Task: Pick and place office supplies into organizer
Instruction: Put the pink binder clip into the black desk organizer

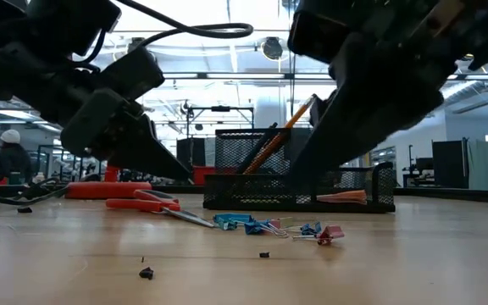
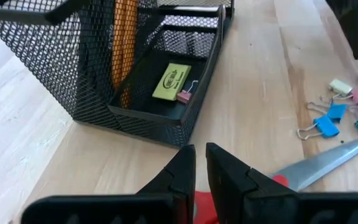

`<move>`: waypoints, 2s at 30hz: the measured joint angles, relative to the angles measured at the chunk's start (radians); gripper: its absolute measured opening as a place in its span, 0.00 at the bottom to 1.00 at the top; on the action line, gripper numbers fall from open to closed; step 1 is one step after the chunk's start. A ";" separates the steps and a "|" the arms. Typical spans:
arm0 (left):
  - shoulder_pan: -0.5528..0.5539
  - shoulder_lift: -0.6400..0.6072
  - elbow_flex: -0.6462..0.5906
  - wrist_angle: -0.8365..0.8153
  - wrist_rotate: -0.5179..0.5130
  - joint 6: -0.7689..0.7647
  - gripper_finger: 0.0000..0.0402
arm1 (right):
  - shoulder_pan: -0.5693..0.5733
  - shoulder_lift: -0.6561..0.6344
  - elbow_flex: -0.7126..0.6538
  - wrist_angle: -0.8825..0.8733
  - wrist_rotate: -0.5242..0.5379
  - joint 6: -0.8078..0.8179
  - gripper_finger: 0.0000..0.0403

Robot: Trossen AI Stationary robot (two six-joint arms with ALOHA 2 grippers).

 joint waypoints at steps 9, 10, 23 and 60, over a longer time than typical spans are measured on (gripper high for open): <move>0.000 0.000 -0.028 -0.005 0.000 -0.020 0.12 | 0.050 0.001 0.030 -0.083 -0.050 0.161 0.37; 0.000 0.000 -0.035 -0.006 0.000 -0.024 0.12 | 0.062 0.001 0.030 -0.090 -0.064 0.188 0.37; 0.002 0.000 -0.051 0.024 -0.019 -0.056 0.12 | 0.109 0.003 0.030 -0.088 0.064 0.346 0.38; 0.010 0.000 -0.051 0.018 -0.022 -0.034 0.12 | 0.091 0.110 0.063 -0.083 0.034 0.330 0.43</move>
